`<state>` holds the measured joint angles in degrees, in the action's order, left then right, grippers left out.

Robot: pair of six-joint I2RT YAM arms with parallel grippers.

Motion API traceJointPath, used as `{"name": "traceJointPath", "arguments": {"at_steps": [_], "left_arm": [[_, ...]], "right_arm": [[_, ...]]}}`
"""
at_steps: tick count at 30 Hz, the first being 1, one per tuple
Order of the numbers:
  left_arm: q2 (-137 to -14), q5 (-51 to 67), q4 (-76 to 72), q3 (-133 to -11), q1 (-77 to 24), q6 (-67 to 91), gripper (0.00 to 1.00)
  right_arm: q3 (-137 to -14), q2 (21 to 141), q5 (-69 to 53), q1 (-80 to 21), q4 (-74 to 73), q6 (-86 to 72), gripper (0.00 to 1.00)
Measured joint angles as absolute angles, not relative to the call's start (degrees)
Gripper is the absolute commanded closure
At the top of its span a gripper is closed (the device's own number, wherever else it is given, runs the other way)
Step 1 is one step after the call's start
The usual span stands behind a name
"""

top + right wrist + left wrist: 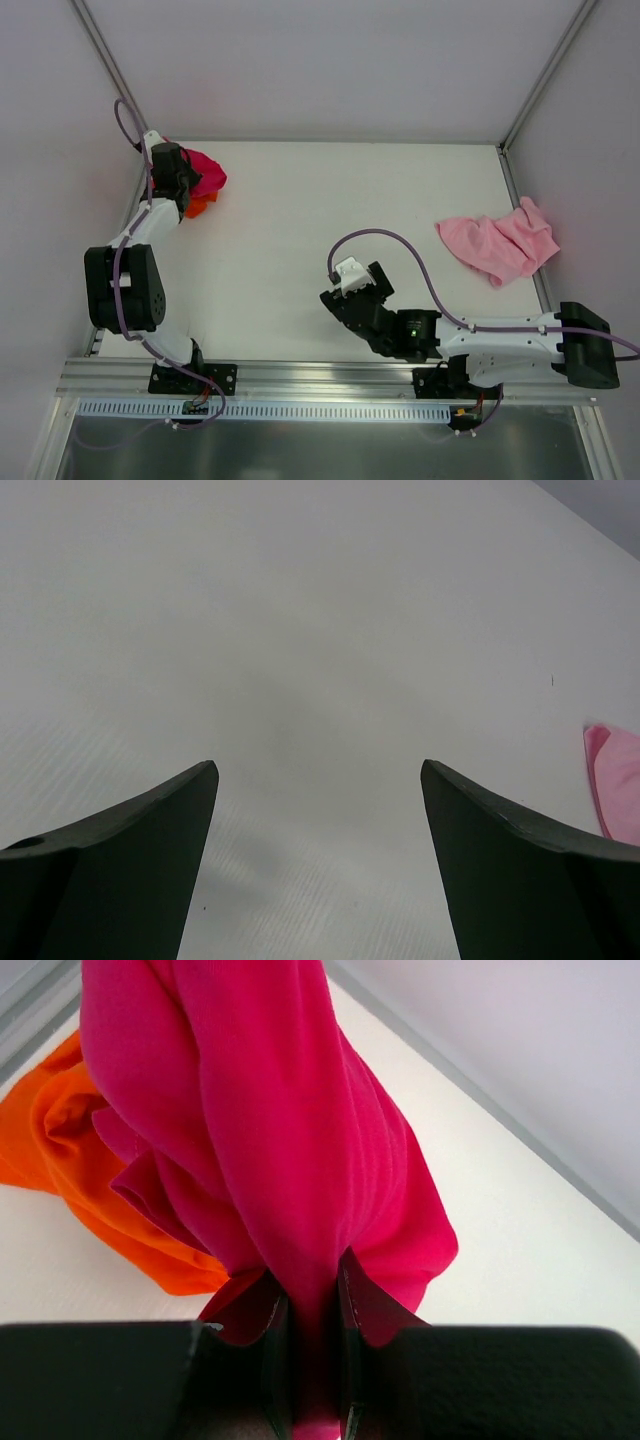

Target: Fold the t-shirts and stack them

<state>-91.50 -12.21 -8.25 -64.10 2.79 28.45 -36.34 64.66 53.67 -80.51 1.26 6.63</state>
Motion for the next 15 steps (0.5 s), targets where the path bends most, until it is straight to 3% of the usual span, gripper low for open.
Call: {"name": "traceJointPath", "arguments": {"at_steps": [11,12,15], "left_arm": [[-99.20,-0.38,-6.02,-63.51,9.74,44.25,0.98],[-99.20,-0.01,-6.17,-62.87,9.80,44.97,0.86],[-99.20,1.28,-7.29,-60.16,9.98,47.68,0.63]], "right_arm": [[-35.79,64.25,53.78,-80.51,1.56,7.14,0.12],[-35.73,63.99,53.82,-80.51,1.52,7.14,0.12],[-35.40,62.87,54.35,-80.51,1.54,7.11,0.12]]}}
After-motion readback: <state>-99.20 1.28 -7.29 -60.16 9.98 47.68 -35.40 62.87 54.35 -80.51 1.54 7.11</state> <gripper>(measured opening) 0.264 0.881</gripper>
